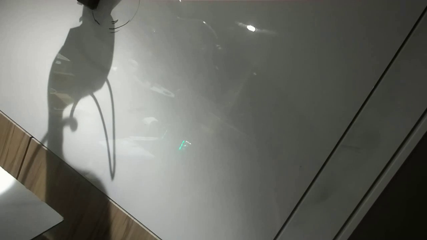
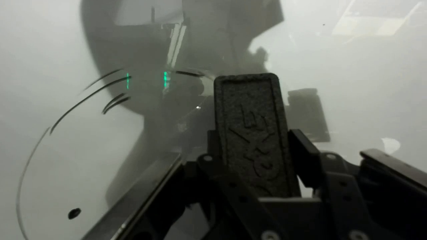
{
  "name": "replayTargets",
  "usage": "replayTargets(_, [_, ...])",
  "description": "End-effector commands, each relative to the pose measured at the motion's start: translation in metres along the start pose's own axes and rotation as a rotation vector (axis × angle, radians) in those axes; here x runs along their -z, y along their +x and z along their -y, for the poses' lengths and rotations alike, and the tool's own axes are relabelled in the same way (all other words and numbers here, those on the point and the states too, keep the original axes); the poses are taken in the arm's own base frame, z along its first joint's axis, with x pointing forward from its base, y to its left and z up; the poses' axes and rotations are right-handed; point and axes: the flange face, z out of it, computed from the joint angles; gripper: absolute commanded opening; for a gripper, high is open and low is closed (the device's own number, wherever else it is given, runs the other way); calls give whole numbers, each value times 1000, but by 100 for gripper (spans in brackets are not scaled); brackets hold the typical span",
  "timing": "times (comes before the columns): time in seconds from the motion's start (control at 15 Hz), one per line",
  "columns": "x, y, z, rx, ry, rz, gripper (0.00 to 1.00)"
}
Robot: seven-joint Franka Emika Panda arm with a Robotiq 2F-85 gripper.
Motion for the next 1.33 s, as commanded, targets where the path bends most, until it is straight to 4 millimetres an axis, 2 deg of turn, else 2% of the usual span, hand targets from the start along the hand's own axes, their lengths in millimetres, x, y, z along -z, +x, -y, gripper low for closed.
replayTargets(0.0, [-6,-3,22,4,-6,6,28])
replayTargets(0.2, [-21,-11,29,15,-15,23,28])
replayTargets(0.47, [-40,-12,27,21,-35,39,28])
replayTargets(0.73, [-47,-14,23,34,-56,33,28])
replayTargets(1.07, [-69,-13,-6,66,-128,16,28])
replayTargets(1.27, [-86,-20,-26,67,-167,32,28])
